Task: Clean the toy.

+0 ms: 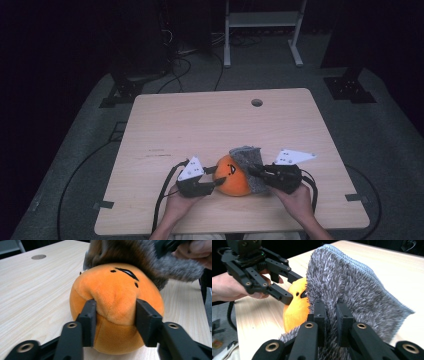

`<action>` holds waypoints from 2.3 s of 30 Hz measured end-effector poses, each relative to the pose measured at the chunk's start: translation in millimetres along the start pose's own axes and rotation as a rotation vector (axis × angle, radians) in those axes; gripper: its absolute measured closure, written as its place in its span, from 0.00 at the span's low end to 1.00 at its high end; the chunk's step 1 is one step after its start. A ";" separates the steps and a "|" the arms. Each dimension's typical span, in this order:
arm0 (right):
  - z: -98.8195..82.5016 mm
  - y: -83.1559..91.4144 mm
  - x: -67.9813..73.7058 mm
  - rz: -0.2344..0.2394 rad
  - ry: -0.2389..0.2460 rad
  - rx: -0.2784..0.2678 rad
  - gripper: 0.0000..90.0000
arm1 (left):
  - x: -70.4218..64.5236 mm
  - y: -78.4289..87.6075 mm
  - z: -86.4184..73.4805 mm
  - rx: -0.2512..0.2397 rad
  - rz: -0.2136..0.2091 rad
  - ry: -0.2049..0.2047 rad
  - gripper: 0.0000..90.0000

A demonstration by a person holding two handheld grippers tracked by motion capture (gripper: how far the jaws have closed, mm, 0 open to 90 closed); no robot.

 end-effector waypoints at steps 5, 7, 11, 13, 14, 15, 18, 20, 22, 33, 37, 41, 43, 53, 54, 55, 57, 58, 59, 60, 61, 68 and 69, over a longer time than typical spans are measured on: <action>1.4 -9.4 9.1 0.053 -0.009 0.007 0.89 | -2.3 -3.6 1.3 -0.001 -0.010 0.000 0.49; 11.5 -9.9 16.2 0.076 0.024 -0.029 0.89 | -5.8 -2.9 1.8 -0.001 -0.019 -0.034 0.54; 10.9 -22.9 10.0 0.063 0.038 0.032 0.89 | -0.6 -0.7 -2.1 0.040 -0.001 -0.013 0.60; 6.1 -18.4 5.6 0.048 0.034 0.026 0.89 | 1.2 -0.6 -3.1 0.041 -0.004 0.002 0.60; -1.0 -6.0 -1.6 0.022 -0.020 0.011 0.89 | 2.4 -0.6 -3.5 0.041 -0.004 0.009 0.60; -1.0 -6.0 -1.6 0.022 -0.020 0.011 0.89 | 3.5 -0.8 -3.6 0.042 -0.001 0.011 0.60; -6.9 0.1 6.8 0.028 -0.018 -0.006 0.89 | 5.9 -2.1 -3.8 0.048 0.005 0.027 0.60; -10.3 -5.8 12.6 0.019 0.030 0.036 0.89 | 7.8 -1.6 -4.5 0.054 0.000 0.037 0.60; -20.1 5.1 -3.7 -0.006 -0.034 0.053 0.89 | 9.3 -1.5 -5.4 0.060 0.006 0.041 0.60; -20.1 0.1 -3.2 0.026 -0.032 0.062 0.89 | 11.5 -1.3 -9.4 0.065 0.003 0.050 0.61; -16.8 14.6 -13.1 -0.001 -0.090 0.014 0.89 | 10.5 -0.6 -9.3 0.063 -0.002 0.016 0.61; -0.5 2.9 -16.0 0.044 -0.096 -0.008 0.89 | 9.5 1.7 -7.7 0.054 -0.018 0.007 0.50; -3.5 -5.9 -14.6 0.072 -0.114 0.019 0.89 | 13.2 3.9 -2.2 0.040 -0.035 0.070 0.37; -2.6 7.2 8.6 0.096 -0.041 -0.013 0.89 | 2.3 -0.2 1.6 0.033 -0.114 0.050 0.49; -2.6 7.2 8.6 0.096 -0.041 -0.013 0.89 | 2.3 -0.2 1.6 0.033 -0.114 0.050 0.53; 3.2 4.6 2.2 0.094 -0.049 -0.021 0.89 | -0.1 1.4 1.8 0.022 -0.106 0.019 0.56; 3.2 2.6 -0.3 0.088 -0.047 -0.006 0.89 | -3.4 3.8 1.8 0.018 -0.090 -0.034 0.57; -3.5 3.7 -5.5 0.087 -0.056 0.003 0.89 | -3.2 3.4 1.6 0.019 -0.095 -0.029 0.57; -3.5 3.7 -5.5 0.087 -0.056 0.003 0.89 | -3.2 3.4 1.6 0.019 -0.095 -0.029 0.57; -6.7 5.6 -6.6 0.083 -0.062 0.006 0.89 | -3.6 3.3 1.8 0.015 -0.098 -0.035 0.57; -13.7 13.4 -10.6 0.058 -0.078 0.031 0.89 | -4.5 2.5 2.2 0.009 -0.098 -0.042 0.57; 2.2 8.2 -15.7 0.075 -0.084 0.000 0.89 | -6.7 5.1 4.2 0.006 -0.102 -0.060 0.53; 2.2 8.2 -15.7 0.075 -0.084 0.000 0.89 | -6.3 5.4 4.7 0.006 -0.099 -0.054 0.53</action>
Point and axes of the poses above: each handheld gripper's, and its own axes: y roughly backward along the jaws, z roughly out of its top, x roughly to its left, the point moved 1 cm from there along -y, roughly forward along the jaws, and after that the axes turned 15 degrees about z, right-handed, at the moved point
